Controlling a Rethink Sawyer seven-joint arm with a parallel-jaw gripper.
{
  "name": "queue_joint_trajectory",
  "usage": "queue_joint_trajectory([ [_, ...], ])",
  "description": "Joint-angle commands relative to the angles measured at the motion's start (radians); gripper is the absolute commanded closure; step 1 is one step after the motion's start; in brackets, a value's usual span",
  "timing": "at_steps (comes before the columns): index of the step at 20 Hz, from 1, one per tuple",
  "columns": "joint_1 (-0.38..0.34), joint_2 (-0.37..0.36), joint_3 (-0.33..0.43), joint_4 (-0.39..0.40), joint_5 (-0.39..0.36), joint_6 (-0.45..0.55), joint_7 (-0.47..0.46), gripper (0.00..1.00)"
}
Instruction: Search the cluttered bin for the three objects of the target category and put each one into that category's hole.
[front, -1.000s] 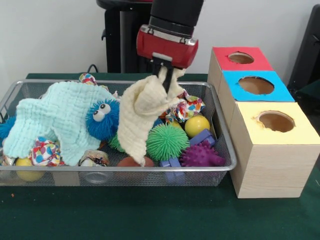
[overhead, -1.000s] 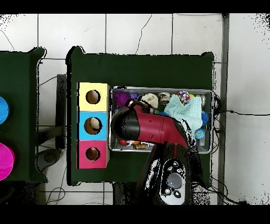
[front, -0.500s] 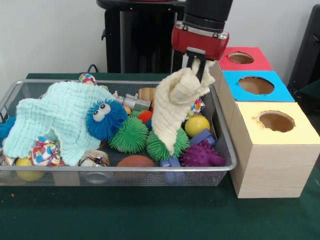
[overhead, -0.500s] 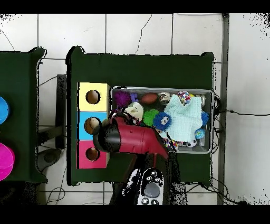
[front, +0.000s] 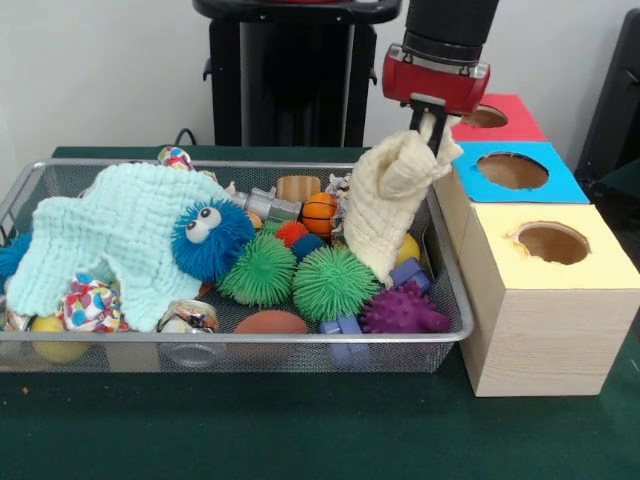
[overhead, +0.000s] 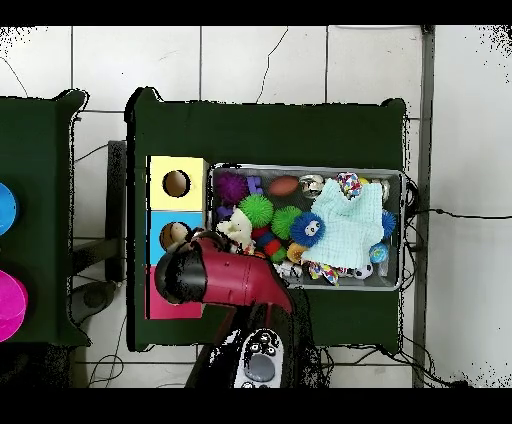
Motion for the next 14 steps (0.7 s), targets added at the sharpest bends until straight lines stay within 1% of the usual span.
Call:
queue_joint_trajectory([
  [1, -0.007, 0.074, 0.022, 0.099, 0.081, -0.019, 0.277, 1.00],
  [3, -0.013, 0.082, 0.027, 0.104, 0.077, -0.058, 0.259, 1.00],
  [4, -0.019, 0.085, 0.031, 0.105, 0.079, -0.075, 0.242, 0.00],
  [7, 0.001, 0.093, 0.005, 0.090, 0.071, -0.074, 0.243, 0.00],
  [10, 0.005, 0.094, -0.003, 0.086, 0.064, -0.082, 0.231, 0.00],
  [12, 0.034, 0.092, -0.045, 0.078, 0.063, -0.084, 0.246, 0.00],
  [14, 0.039, 0.074, -0.055, 0.082, 0.071, -0.067, 0.249, 0.00],
])
